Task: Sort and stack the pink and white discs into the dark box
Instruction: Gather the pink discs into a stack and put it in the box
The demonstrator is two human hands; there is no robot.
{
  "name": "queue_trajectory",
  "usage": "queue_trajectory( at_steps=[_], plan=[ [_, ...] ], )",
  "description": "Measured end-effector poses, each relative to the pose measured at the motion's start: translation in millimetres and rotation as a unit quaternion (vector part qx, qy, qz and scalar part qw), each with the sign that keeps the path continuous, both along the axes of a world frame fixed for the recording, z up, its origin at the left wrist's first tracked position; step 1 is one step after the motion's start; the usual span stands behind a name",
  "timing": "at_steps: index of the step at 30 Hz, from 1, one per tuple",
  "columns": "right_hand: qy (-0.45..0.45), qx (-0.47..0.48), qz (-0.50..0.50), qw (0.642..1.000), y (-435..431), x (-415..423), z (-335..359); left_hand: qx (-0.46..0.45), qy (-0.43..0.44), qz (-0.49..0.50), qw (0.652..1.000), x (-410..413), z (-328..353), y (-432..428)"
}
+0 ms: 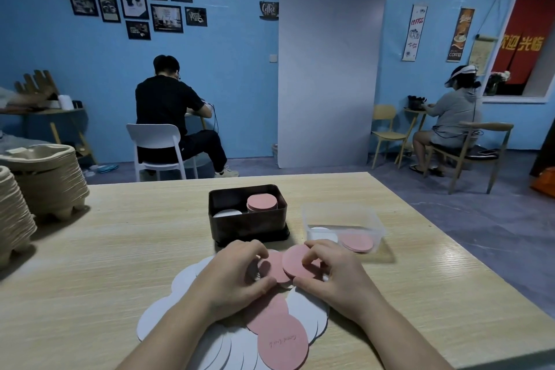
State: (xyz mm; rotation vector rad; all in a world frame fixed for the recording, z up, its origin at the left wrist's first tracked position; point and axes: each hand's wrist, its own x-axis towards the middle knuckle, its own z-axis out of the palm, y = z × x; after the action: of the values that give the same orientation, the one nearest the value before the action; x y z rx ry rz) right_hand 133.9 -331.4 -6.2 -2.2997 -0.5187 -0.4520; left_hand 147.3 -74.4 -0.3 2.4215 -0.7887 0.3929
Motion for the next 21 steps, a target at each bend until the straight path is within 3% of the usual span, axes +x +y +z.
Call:
queue_trajectory(
  at_steps=[4,12,21],
  plan=[
    [-0.007,0.004,-0.019,1.000,-1.5,2.3,-2.2,-0.057,-0.011,0.041,0.997,7.2,-3.6,7.4],
    [-0.032,-0.015,-0.024,0.999,-0.9,4.3,-4.2,-0.072,0.000,0.039,0.997,9.5,-7.2,6.7],
    [-0.048,-0.053,0.043,0.997,9.7,1.1,3.3,-0.017,-0.044,-0.004,0.999,8.0,-6.7,0.8]
  ],
)
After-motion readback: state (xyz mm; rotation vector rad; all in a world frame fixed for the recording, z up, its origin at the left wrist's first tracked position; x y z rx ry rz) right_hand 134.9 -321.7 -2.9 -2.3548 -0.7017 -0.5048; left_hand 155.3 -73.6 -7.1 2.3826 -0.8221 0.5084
